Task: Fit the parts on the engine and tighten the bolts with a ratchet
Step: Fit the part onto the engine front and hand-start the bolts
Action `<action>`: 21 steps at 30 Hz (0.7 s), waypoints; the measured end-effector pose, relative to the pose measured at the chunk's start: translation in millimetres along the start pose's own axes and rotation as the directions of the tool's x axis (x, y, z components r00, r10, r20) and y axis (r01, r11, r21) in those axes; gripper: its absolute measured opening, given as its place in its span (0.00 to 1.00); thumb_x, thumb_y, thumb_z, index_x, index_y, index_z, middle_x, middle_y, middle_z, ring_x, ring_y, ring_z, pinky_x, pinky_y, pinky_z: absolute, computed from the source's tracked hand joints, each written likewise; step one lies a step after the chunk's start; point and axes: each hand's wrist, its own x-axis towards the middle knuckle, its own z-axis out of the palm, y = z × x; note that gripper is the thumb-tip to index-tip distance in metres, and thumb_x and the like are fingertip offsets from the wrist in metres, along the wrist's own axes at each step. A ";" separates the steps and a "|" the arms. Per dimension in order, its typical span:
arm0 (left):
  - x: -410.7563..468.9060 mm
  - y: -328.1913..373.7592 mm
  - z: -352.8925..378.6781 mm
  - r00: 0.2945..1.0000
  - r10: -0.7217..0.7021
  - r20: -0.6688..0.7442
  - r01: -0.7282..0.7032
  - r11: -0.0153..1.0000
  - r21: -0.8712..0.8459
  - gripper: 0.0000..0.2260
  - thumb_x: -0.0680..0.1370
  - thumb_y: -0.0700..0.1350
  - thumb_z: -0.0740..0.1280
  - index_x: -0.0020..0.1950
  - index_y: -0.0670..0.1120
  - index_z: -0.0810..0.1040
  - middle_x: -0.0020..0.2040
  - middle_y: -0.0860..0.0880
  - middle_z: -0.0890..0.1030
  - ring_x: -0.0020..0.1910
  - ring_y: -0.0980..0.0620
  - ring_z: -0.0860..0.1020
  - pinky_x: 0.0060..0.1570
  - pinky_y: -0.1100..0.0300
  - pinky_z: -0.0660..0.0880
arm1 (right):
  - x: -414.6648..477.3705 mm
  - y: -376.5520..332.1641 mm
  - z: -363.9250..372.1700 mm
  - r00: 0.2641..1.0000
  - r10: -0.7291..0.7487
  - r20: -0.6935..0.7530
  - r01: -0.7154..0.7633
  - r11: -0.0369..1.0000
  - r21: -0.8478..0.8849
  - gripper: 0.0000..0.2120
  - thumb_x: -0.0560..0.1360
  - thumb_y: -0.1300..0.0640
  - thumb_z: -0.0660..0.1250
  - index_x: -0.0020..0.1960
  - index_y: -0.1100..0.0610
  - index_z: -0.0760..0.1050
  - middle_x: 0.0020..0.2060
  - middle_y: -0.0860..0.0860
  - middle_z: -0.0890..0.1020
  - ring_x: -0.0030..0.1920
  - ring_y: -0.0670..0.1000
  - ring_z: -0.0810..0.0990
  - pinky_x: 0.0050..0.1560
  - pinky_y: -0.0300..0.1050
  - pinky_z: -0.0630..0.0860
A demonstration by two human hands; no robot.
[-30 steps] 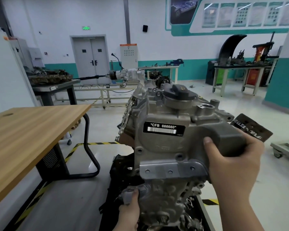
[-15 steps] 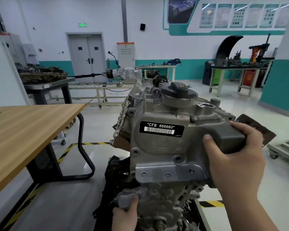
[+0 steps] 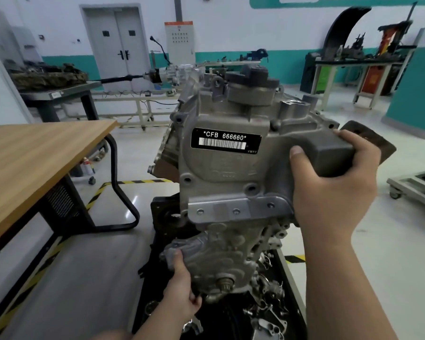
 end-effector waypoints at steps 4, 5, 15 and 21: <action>-4.6 -4.6 14.7 0.992 -0.107 0.069 0.101 0.992 0.080 0.44 0.62 0.83 0.49 0.40 0.42 0.75 0.22 0.48 0.64 0.19 0.51 0.59 0.26 0.63 0.62 | 1.7 -0.9 0.0 1.000 0.009 0.001 -0.009 1.000 -0.002 0.26 0.67 0.47 0.74 0.61 0.51 0.72 0.47 0.33 0.72 0.46 0.25 0.72 0.43 0.19 0.66; -5.0 -4.4 17.4 0.993 -0.095 0.070 0.084 0.986 0.144 0.44 0.63 0.82 0.48 0.41 0.42 0.75 0.22 0.48 0.64 0.19 0.51 0.59 0.25 0.64 0.61 | 1.7 -1.4 -0.3 1.000 0.013 0.006 -0.013 1.000 0.000 0.26 0.67 0.47 0.74 0.61 0.51 0.72 0.47 0.34 0.73 0.46 0.26 0.72 0.42 0.19 0.66; -6.1 2.2 18.7 0.987 -0.052 0.154 0.030 0.990 0.140 0.35 0.67 0.77 0.56 0.32 0.43 0.69 0.24 0.52 0.58 0.19 0.55 0.54 0.22 0.66 0.53 | -0.5 -2.1 -3.2 0.999 -0.050 0.016 0.050 0.999 -0.011 0.26 0.67 0.48 0.75 0.62 0.53 0.73 0.48 0.31 0.72 0.48 0.26 0.72 0.44 0.20 0.68; 2.5 -1.1 28.6 0.989 0.002 0.149 -0.007 0.999 0.038 0.32 0.69 0.75 0.58 0.28 0.46 0.61 0.20 0.52 0.57 0.15 0.55 0.53 0.18 0.67 0.54 | 1.1 -5.9 0.7 0.989 -0.145 0.004 0.146 0.988 -0.049 0.26 0.67 0.50 0.75 0.61 0.58 0.73 0.53 0.42 0.74 0.51 0.28 0.72 0.49 0.22 0.67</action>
